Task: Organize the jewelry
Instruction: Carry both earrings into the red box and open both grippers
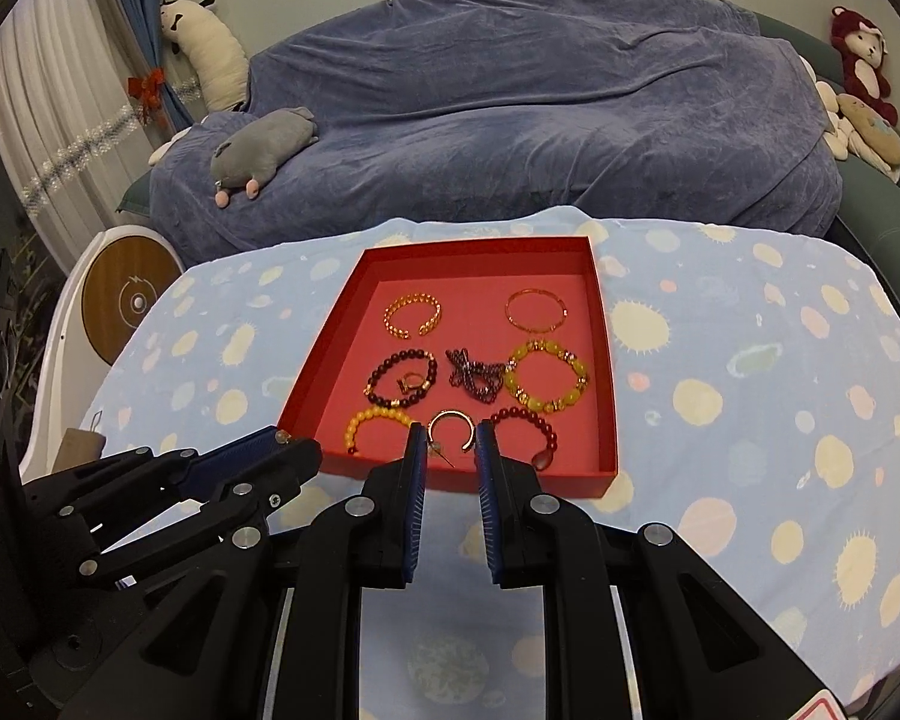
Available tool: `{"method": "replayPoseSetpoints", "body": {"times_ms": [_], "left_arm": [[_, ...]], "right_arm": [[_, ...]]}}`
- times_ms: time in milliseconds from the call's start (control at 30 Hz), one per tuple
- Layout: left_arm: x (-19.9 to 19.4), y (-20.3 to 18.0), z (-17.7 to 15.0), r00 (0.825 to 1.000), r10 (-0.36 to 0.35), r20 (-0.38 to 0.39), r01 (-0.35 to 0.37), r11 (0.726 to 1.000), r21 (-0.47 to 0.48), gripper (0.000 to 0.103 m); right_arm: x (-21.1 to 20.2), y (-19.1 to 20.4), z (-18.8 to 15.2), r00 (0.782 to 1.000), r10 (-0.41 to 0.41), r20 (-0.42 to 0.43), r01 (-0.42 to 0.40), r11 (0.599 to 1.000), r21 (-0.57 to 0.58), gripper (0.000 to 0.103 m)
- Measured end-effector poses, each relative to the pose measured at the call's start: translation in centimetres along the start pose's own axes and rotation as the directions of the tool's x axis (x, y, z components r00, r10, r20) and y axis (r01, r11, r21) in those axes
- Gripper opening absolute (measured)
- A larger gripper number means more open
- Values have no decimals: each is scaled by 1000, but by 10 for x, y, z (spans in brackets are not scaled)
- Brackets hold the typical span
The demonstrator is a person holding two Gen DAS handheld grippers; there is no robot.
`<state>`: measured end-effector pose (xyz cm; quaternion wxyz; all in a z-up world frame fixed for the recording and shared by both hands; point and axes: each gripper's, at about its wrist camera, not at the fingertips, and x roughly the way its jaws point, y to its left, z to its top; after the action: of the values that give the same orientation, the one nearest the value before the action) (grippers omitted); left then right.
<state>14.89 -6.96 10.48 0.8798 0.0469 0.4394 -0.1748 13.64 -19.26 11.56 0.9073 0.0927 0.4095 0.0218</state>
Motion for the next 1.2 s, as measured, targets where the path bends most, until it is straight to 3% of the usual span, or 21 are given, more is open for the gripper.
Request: {"method": "replayPoseSetpoints", "body": {"times_ms": [300,533,867,1200], "left_arm": [[54,12,53,999,35,-16,-35,999,3,17],[101,22,80,996,66,-53,-66,998,-4,17],[144,29,89,991,86,-99,-87,996,-4,17],[163,34,87,985,105,-137,-107,994,-6,17]], "right_arm": [[58,-13,53,1000,-20,-3,19,1000,-11,16],[107,-25,74,998,-27,-48,28,1000,5,16],[149,-36,79,995,-39,-94,40,999,7,16],[167,-37,78,991,-41,-128,42,999,5,16]]}}
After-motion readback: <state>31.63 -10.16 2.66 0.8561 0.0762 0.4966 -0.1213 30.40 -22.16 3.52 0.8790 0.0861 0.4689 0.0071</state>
